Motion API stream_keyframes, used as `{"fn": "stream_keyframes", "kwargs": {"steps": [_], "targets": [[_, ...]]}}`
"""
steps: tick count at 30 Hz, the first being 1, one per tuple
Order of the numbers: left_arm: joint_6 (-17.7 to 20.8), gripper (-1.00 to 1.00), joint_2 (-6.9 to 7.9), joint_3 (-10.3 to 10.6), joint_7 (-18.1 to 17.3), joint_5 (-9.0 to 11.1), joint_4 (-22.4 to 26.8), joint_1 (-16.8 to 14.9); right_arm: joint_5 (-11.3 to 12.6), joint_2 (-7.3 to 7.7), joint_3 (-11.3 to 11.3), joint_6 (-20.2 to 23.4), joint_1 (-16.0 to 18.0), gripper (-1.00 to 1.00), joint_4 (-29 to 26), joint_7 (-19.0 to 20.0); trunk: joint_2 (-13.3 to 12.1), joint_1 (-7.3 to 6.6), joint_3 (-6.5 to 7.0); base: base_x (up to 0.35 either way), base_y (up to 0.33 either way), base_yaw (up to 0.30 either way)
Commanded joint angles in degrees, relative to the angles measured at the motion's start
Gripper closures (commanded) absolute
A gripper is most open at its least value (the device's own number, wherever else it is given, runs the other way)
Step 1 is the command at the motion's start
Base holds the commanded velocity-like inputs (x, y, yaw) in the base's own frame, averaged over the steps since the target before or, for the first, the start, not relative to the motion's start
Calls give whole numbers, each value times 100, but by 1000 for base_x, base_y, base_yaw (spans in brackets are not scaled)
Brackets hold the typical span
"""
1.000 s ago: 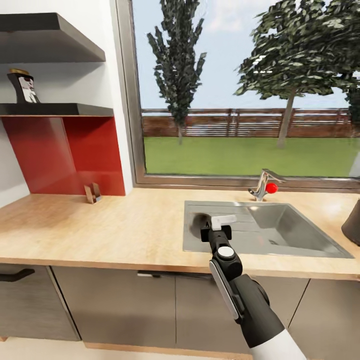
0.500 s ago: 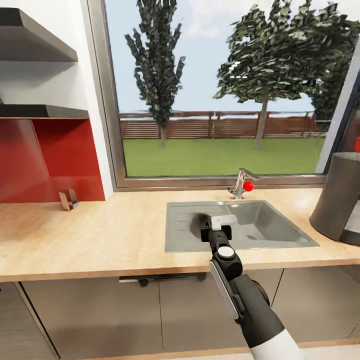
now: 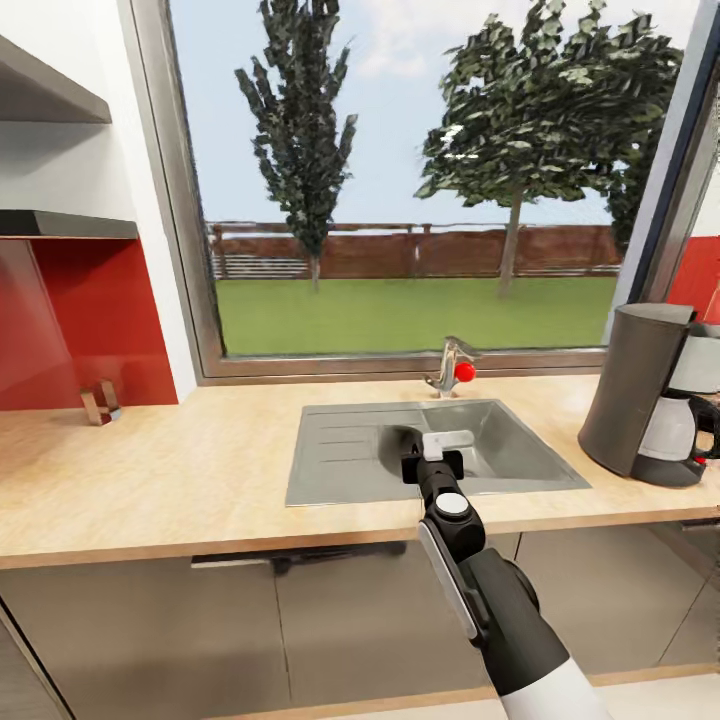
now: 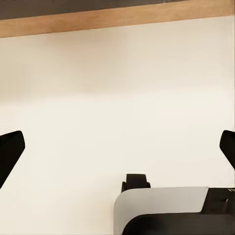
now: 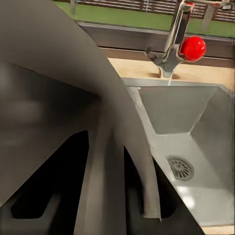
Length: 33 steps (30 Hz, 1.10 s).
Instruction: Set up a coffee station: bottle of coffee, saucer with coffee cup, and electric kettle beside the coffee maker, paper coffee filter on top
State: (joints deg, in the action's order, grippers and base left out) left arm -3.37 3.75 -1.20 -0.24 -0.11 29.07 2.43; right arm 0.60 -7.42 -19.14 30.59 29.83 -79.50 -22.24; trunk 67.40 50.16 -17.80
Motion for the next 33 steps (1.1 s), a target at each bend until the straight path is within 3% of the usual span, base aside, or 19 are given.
{"fn": "stream_keyframes", "kwargs": {"steps": [1, 9, 18, 24, 33], "targets": [[-6, -100, -3, -12, -3, 0, 11, 3, 20, -1, -11, 27, 5, 100, -4, -35, 4, 0, -6, 0, -303, -2], [-6, -100, -2, -12, -2, 0, 11, 3, 20, 2, -11, 26, 5, 100, -4, -35, 4, 0, -6, 0, -157, -14], [-6, -100, -2, -12, -2, -2, 11, 3, 20, 1, -11, 26, 5, 100, -4, -35, 4, 0, -6, 0, -19, -217], [-6, -100, -1, -12, -2, 0, 11, 3, 20, 3, -11, 26, 5, 100, -4, -35, 4, 0, -6, 0, -205, -99], [-6, -100, -5, -12, -4, -2, 11, 3, 19, 4, -11, 21, 5, 100, -4, -35, 4, 0, -6, 0, -120, 166]]}}
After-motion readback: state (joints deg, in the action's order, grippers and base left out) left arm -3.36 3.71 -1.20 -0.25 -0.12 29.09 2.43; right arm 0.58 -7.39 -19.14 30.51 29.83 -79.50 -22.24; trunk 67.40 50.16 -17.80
